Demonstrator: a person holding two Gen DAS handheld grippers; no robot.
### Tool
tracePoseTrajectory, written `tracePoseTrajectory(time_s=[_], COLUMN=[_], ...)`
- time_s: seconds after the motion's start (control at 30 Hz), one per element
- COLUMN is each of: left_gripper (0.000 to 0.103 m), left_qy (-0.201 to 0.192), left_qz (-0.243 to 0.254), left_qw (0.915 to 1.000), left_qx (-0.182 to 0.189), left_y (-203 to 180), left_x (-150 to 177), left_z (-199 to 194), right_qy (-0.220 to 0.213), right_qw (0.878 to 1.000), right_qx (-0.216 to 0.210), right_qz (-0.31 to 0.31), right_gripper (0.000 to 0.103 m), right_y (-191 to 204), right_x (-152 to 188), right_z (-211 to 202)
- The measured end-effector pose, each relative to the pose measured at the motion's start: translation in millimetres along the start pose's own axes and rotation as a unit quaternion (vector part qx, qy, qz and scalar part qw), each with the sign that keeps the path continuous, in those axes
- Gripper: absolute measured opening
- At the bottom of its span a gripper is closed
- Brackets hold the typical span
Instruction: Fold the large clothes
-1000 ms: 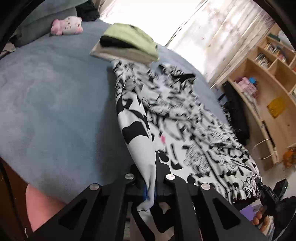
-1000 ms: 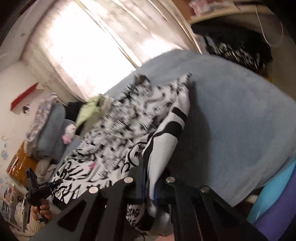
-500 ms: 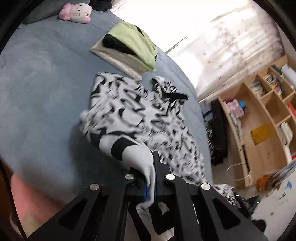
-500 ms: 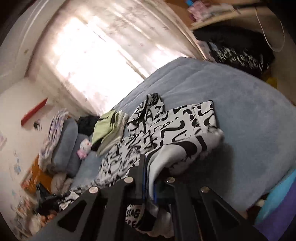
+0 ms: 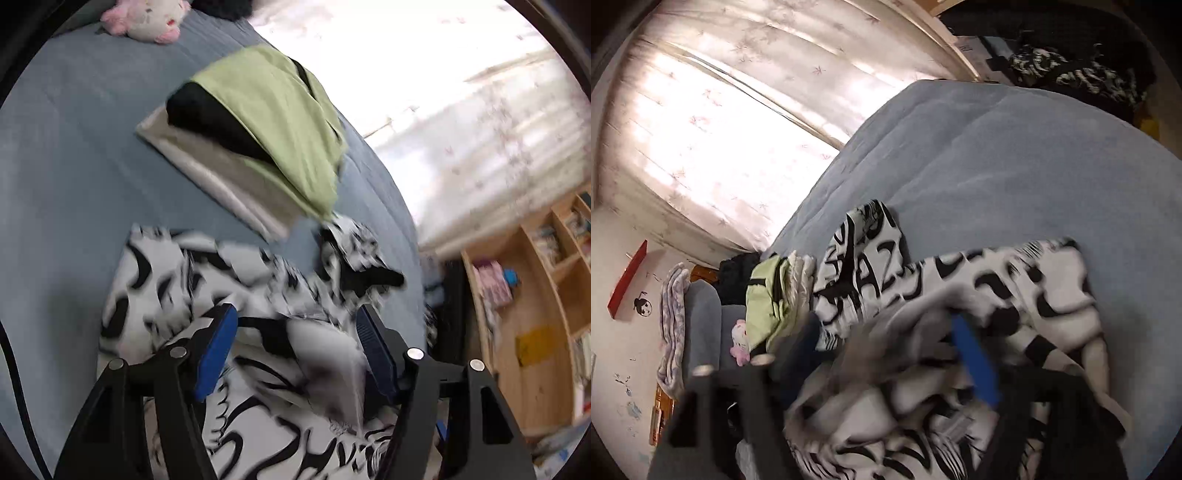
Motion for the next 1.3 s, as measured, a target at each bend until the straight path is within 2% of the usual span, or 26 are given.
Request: tracePoseTrajectory(time_s=[0.1,0.17,0.33,0.4,0.5,0.6,0.73,0.77,0.8,0.83,0.87,0.9,0.97,1.03,1.13,1.17,1.3], left_gripper=[0.065,0.065,0.065,0.065,0.065,0.065,0.064,0.051,0.021,0.01,0.008,0.005,0.003,0.003,0.003,0.003,0.003], left_qy=[0.013,0.036,0.101,0.112,0.114,0.122,0.124,0.118,0.116,0.118,0.106,0.082,0.042,0.008,-0.028,-0.034,-0.034], left_qz=[0.043,0.087,0.214,0.249,0.286,0.314,0.338,0.344,0.35,0.356,0.366,0.386,0.408,0.405,0.379,0.372,0.351], left_qw=[0.9978,0.9921,0.9577,0.946,0.9337,0.9242,0.9143,0.9128,0.9112,0.9092,0.9035,0.893,0.8818,0.8855,0.9001,0.9021,0.9063], left_qx=[-0.049,-0.083,-0.164,-0.175,-0.183,-0.181,-0.186,-0.186,-0.183,-0.181,-0.197,-0.217,-0.233,-0.228,-0.214,-0.215,-0.233], left_y=[-0.1,2.3,10.4,9.6,4.5,-3.0,-11.8,-14.0,-16.5,-19.8,-23.6,-30.7,-42.9,-53.0,-65.0,-67.9,-70.4], left_x=[-6.3,-5.1,5.7,7.4,7.5,8.7,13.6,15.0,18.0,22.9,27.9,36.5,47.1,47.3,35.1,30.4,16.1], left_z=[30.5,51.4,107.1,123.4,139.7,159.0,174.4,175.2,178.1,180.6,179.9,177.3,166.2,148.6,128.7,127.5,149.5], right_qy=[0.011,0.031,0.078,0.095,0.107,0.121,0.159,0.159,0.152,0.146,0.138,0.132,0.106,0.063,-0.002,-0.017,-0.041], right_qw=[0.999,0.997,0.984,0.977,0.971,0.963,0.953,0.952,0.951,0.95,0.949,0.948,0.945,0.945,0.953,0.955,0.953], right_qx=[0.026,0.055,0.114,0.135,0.15,0.149,0.157,0.158,0.158,0.157,0.154,0.152,0.17,0.176,0.163,0.159,0.172], right_qz=[-0.023,-0.049,-0.117,-0.136,-0.155,-0.19,-0.203,-0.21,-0.218,-0.229,-0.24,-0.244,-0.259,-0.268,-0.256,-0.25,-0.247], right_gripper=[0.079,0.079,0.079,0.078,0.074,0.074,0.073,0.064,0.057,0.038,0.013,0.012,0.009,0.009,0.009,0.009,0.009], right_y=[-4.6,-12.1,-39.0,-50.9,-58.9,-53.3,-53.3,-53.7,-52.4,-50.0,-46.7,-43.8,-36.5,-26.7,-12.7,-7.7,5.1], right_x=[-6.2,-4.7,-0.4,-1.7,-4.5,-7.6,-5.8,-3.1,-0.6,2.6,6.1,9.6,14.6,18.3,13.1,8.6,-9.5], right_z=[27.1,46.8,86.3,102.3,117.3,134.1,162.0,165.8,166.0,164.8,161.3,156.6,145.8,125.7,93.9,89.2,110.7])
Point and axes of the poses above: each gripper's, at about its wrist camera, not at the fingertips, and z roughly the way its jaws point, y to its left, x to its underside, the point moved 1 cm from there along z, roughly the way its jaws point, and after that the axes turned 1 degree about -x, right-handed, at the moved point
